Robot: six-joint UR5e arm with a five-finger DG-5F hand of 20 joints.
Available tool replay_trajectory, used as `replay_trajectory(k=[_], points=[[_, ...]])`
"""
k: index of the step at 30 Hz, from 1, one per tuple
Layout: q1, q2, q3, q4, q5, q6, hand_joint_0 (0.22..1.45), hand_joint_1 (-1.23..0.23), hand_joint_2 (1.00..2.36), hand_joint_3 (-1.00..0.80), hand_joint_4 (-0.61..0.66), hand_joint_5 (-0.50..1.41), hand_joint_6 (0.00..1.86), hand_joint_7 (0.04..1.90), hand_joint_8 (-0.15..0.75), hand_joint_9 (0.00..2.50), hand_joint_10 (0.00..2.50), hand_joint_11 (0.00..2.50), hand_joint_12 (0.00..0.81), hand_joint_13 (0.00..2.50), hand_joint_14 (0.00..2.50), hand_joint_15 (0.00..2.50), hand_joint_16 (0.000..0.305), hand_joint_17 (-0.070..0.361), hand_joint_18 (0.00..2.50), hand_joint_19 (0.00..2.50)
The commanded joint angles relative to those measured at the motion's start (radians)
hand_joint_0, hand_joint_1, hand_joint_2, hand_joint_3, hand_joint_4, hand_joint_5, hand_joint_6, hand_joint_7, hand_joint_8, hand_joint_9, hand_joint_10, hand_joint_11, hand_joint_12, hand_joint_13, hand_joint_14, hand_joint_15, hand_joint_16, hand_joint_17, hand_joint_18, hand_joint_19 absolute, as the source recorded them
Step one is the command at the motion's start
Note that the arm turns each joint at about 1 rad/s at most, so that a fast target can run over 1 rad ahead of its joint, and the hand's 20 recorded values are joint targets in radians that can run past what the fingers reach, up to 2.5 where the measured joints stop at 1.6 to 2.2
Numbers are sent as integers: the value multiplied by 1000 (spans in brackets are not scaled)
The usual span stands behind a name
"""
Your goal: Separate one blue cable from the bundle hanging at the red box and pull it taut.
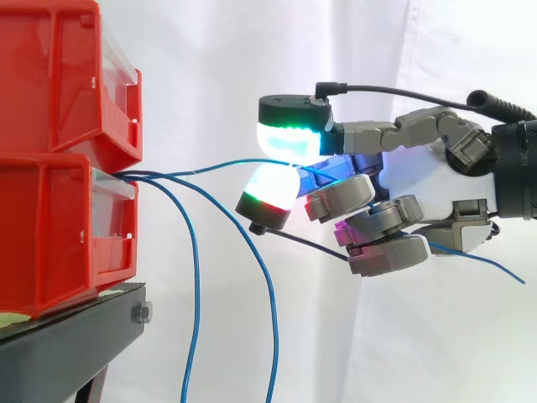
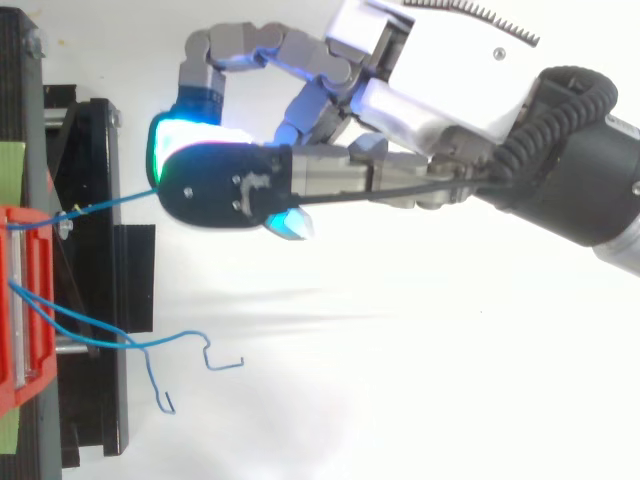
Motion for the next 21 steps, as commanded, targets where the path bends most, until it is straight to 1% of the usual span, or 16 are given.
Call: replay_trajectory(k=[1, 4, 7, 10, 11, 13, 14, 16, 17, 18, 21], points=[[10, 0, 0, -1, 2, 15, 569, -476, 1000, -500, 163, -101, 590, 1374, 283, 1341, 80, 2023, 334, 1136, 1969, 1727, 41, 91, 1352, 1749], [14, 0, 0, -3, 3, 23, 551, -471, 1000, -500, 167, -104, 602, 1358, 286, 1332, 108, 2021, 334, 1134, 1991, 1705, 41, 92, 1363, 1745], [15, 0, 0, -3, 12, 28, 552, -501, 1000, -500, 176, -110, 631, 1314, 279, 1331, 125, 1994, 342, 1136, 2007, 1670, 40, 91, 1362, 1737], [15, 0, 0, -3, 14, 28, 584, -576, 1000, -500, 163, -115, 668, 1275, 277, 1326, 113, 2019, 337, 1131, 1981, 1703, 39, 87, 1350, 1747], [17, 0, 0, -3, 14, 28, 599, -645, 1000, -500, 160, -120, 679, 1295, 273, 1303, 130, 2007, 333, 1126, 1945, 1744, 39, 87, 1344, 1750], [17, 0, 0, -3, 14, 28, 605, -680, 1001, -491, 156, -128, 701, 1283, 277, 1293, 136, 2007, 335, 1116, 1946, 1738, 39, 87, 1341, 1754], [17, 0, 2, -6, 14, 28, 616, -699, 1003, -467, 153, -137, 735, 1246, 278, 1291, 146, 2007, 335, 1114, 1956, 1702, 38, 85, 1338, 1746], [17, 0, 0, -9, 14, 29, 633, -714, 1007, -418, 152, -145, 759, 1264, 270, 1282, 190, 1994, 335, 1116, 1953, 1706, 38, 86, 1337, 1745], [17, 0, 0, -9, 14, 29, 633, -720, 1012, -352, 140, -157, 803, 1234, 278, 1273, 222, 1979, 336, 1121, 1934, 1740, 37, 84, 1337, 1743], [18, 0, 0, -9, 14, 29, 628, -720, 1017, -282, 130, -162, 829, 1250, 279, 1269, 235, 1986, 335, 1122, 1945, 1712, 37, 84, 1335, 1743], [18, 0, 0, -6, 14, 31, 607, -729, 1023, -159, 117, -155, 861, 1285, 289, 1267, 250, 1970, 335, 1121, 1938, 1721, 38, 86, 1330, 1751]])
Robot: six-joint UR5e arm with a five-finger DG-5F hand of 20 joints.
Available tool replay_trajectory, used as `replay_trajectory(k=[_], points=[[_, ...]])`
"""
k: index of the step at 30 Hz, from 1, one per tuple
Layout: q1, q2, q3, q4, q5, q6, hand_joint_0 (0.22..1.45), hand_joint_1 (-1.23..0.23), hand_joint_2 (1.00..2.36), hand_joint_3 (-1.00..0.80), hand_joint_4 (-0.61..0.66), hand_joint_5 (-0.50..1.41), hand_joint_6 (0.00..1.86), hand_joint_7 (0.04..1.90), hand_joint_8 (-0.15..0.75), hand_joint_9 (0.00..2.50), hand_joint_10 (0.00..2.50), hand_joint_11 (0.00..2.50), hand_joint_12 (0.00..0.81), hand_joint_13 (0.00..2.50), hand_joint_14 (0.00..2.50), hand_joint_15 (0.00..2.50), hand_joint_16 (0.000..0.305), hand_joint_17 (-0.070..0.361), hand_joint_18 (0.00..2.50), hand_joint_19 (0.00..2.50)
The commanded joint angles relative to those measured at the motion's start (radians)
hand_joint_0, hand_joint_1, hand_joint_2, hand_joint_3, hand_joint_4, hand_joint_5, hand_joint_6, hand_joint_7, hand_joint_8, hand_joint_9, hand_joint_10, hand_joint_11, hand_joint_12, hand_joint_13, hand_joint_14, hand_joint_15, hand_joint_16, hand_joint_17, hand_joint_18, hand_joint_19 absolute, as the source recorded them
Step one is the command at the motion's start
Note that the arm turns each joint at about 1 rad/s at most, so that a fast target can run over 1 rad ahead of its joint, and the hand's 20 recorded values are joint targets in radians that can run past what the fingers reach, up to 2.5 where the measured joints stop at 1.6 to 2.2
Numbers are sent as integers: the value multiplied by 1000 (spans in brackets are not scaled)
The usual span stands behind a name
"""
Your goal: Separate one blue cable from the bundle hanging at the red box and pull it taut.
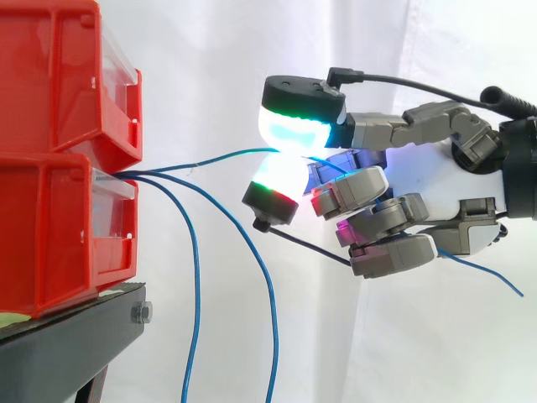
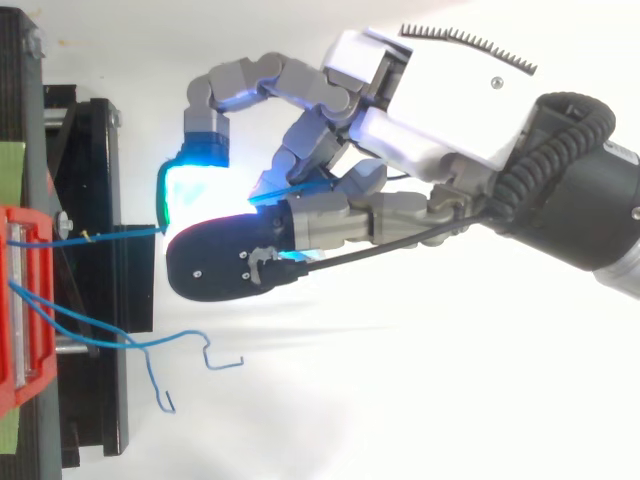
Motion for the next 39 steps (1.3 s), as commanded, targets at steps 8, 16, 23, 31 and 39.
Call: replay_trajectory(k=[8, 16, 23, 31, 39], points=[[3, 0, 0, 5, 9, 1, 608, -702, 1018, -253, 148, -154, 842, 1271, 279, 1265, 246, 1979, 333, 1111, 1945, 1730, 39, 87, 1325, 1771], [2, 0, 0, 5, 9, 1, 552, -639, 1001, -481, 151, -155, 831, 1274, 284, 1262, 226, 1984, 344, 1087, 2001, 1692, 42, 95, 1323, 1759], [3, 0, 0, 5, 9, 0, 595, -633, 1006, -424, 152, -151, 817, 1251, 274, 1265, 181, 2009, 333, 1079, 2003, 1682, 40, 89, 1305, 1766], [3, 0, 0, 3, 9, 1, 604, -744, 1023, -95, 97, -129, 850, 1350, 295, 1279, 224, 1974, 353, 1107, 1956, 1699, 43, 96, 1319, 1732], [3, 0, 0, 5, 11, 1, 612, -760, 1022, -31, 30, -116, 857, 1354, 315, 1307, 236, 1940, 353, 1120, 1942, 1685, 47, 105, 1350, 1680]])
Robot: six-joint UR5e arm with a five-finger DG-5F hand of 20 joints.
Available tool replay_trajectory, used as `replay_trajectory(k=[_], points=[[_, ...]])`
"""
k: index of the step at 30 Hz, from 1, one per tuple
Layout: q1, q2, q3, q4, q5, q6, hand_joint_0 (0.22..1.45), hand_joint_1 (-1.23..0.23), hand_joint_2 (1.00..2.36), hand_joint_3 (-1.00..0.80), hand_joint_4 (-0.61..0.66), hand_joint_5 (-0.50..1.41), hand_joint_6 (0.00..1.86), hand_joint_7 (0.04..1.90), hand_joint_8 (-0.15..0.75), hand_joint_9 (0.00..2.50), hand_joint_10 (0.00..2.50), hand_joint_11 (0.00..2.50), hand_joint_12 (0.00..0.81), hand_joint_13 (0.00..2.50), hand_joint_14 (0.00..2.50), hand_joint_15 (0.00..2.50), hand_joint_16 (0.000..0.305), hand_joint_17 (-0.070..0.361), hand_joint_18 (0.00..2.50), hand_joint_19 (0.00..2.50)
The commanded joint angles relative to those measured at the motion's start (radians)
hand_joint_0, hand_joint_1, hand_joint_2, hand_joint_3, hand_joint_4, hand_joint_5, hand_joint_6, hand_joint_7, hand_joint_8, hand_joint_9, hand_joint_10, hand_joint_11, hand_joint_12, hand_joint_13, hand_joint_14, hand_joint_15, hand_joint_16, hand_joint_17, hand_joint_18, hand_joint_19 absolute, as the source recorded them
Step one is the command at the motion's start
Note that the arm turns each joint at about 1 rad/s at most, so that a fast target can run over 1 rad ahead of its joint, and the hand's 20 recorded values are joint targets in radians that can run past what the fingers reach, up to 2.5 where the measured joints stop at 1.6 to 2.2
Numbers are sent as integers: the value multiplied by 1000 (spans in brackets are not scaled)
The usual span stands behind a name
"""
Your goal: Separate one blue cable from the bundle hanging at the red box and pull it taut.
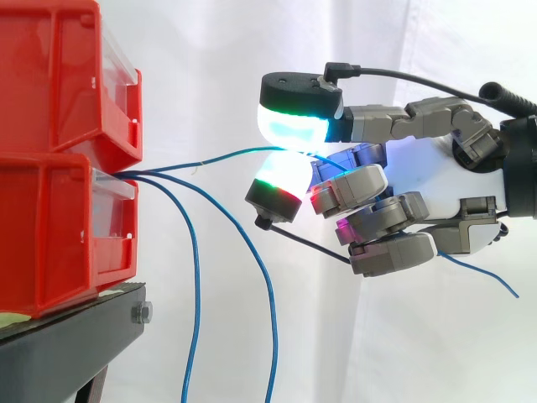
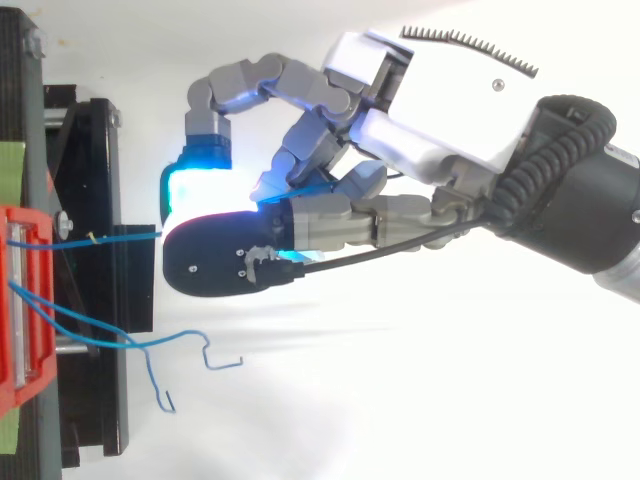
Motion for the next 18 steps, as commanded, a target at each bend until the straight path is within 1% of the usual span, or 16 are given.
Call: replay_trajectory(k=[1, 3, 9, 18], points=[[0, 0, 0, 1, 3, 1, 612, -760, 1022, -29, 31, -116, 857, 1354, 315, 1306, 236, 1958, 353, 1120, 1944, 1683, 47, 106, 1352, 1675], [0, 0, 0, -1, 9, 1, 617, -762, 1021, -22, 30, -113, 857, 1374, 319, 1310, 235, 1949, 355, 1122, 1943, 1680, 48, 107, 1356, 1681], [-1, 0, 0, 1, 3, 2, 619, -764, 1019, 4, 37, -108, 862, 1385, 324, 1318, 246, 1937, 361, 1132, 1942, 1669, 50, 112, 1370, 1666], [0, 0, 0, -4, 5, -4, 624, -762, 1018, 1, 33, -108, 866, 1385, 321, 1314, 244, 1924, 358, 1143, 1915, 1684, 49, 111, 1368, 1668]])
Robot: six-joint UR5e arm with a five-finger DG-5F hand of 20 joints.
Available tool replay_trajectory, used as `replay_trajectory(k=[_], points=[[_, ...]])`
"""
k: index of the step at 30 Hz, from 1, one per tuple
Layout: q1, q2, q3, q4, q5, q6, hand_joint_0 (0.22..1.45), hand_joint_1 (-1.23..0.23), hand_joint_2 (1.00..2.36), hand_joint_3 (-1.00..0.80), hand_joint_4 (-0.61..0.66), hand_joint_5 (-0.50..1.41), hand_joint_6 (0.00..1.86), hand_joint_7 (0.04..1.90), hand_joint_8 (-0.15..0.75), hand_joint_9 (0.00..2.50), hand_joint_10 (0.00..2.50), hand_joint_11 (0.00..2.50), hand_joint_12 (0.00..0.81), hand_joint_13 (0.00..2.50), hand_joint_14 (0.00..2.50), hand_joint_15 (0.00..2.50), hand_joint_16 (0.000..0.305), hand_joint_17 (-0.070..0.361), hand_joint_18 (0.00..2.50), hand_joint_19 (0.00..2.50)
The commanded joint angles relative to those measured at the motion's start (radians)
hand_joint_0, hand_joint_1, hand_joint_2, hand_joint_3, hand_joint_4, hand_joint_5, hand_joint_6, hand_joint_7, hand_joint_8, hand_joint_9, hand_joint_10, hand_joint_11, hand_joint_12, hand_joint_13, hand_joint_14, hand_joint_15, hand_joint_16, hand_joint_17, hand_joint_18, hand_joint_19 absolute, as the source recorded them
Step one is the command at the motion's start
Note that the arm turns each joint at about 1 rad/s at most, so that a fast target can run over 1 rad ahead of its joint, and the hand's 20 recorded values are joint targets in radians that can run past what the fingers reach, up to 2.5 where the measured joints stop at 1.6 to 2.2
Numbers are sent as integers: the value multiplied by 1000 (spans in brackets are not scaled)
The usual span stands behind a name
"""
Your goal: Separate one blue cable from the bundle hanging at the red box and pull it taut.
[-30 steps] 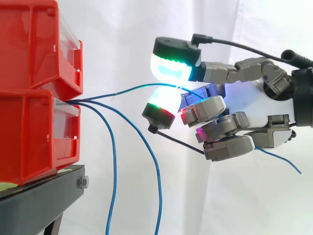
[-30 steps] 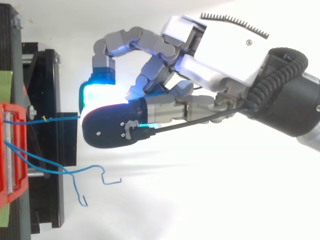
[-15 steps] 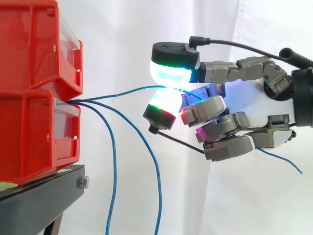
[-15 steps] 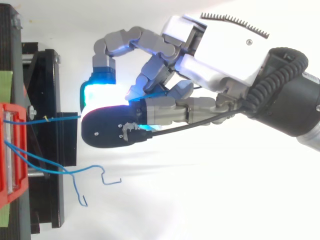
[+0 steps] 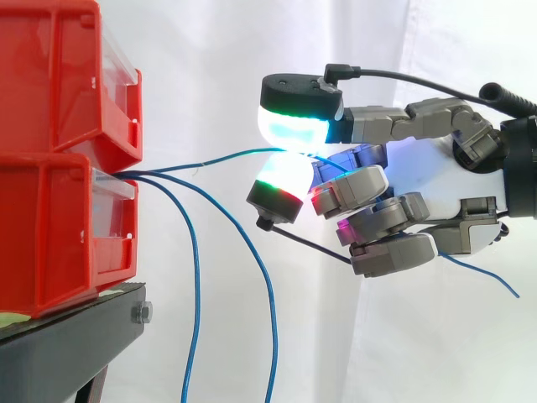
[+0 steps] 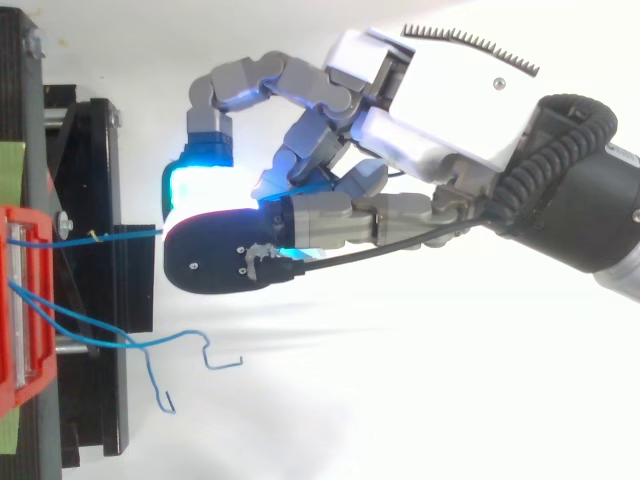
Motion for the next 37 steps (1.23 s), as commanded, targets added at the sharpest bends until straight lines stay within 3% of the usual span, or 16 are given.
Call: replay_trajectory(k=[1, 37], points=[[-1, 0, 0, -2, 0, -1, 624, -762, 1018, 1, 33, -108, 866, 1384, 325, 1316, 244, 1915, 365, 1145, 1915, 1684, 49, 110, 1368, 1670], [0, 0, -2, -2, 0, -1, 625, -751, 1021, -13, 30, -114, 865, 1366, 327, 1333, 214, 1965, 367, 1153, 1882, 1732, 48, 108, 1360, 1617]])
